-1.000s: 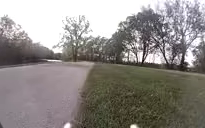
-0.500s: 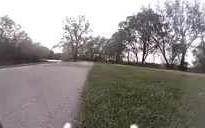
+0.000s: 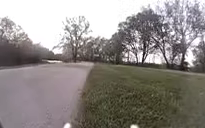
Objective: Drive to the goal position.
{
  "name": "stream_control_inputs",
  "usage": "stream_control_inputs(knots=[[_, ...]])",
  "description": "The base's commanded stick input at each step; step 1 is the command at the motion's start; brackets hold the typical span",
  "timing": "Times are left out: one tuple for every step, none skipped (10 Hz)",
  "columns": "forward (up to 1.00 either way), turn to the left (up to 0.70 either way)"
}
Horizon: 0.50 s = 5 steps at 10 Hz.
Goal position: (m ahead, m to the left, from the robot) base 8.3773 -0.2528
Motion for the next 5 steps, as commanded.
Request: stream_control_inputs(knots=[[1.0,0.4],[1.0,0.4],[1.0,0.4],[1.0,0.4],[0.0,1.0]])
